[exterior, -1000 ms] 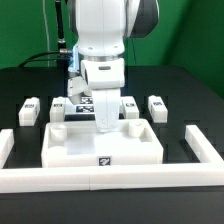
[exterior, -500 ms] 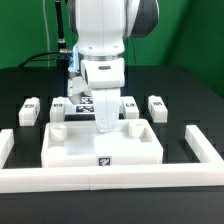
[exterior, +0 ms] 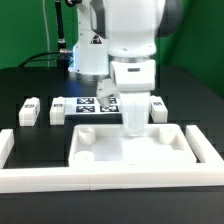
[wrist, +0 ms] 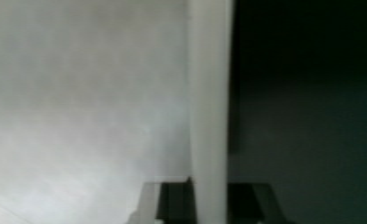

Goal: Assemble desk

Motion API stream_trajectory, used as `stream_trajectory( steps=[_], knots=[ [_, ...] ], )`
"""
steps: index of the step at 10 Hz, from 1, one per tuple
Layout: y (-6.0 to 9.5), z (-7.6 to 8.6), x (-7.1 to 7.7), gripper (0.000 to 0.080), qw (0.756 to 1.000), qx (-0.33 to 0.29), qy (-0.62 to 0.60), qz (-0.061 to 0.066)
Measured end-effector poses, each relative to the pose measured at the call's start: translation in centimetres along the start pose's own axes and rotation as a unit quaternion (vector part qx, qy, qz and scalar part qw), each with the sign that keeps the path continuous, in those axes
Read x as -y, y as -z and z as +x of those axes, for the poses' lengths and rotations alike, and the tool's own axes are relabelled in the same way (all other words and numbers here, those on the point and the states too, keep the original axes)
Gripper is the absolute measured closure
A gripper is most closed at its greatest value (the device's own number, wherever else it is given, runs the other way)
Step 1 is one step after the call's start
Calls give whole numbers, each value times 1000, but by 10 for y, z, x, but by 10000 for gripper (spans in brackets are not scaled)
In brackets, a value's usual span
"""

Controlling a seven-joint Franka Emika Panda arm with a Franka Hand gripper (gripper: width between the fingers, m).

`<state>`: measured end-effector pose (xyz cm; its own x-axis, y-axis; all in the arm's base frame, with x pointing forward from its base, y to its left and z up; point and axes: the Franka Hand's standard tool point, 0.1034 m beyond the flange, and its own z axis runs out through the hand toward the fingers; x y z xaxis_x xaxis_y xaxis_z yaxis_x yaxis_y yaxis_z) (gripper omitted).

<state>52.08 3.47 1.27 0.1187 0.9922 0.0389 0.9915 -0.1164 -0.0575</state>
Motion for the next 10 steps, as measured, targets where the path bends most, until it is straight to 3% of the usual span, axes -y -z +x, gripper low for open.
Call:
stream_trajectory(
  steps=[2, 6, 7, 8, 9, 10],
  knots=[
    [1, 12, -2, 742, 1000, 3, 15, 7],
    [-2, 12, -3, 739, 1000, 5, 26, 14],
    [-2, 11, -2, 655, 1000, 5, 26, 15],
    [-2, 11, -2, 520, 1000, 5, 26, 15],
    [-2, 11, -3, 520, 1000, 5, 26, 15],
    [-2, 11, -3, 337, 1000, 5, 26, 15]
  ],
)
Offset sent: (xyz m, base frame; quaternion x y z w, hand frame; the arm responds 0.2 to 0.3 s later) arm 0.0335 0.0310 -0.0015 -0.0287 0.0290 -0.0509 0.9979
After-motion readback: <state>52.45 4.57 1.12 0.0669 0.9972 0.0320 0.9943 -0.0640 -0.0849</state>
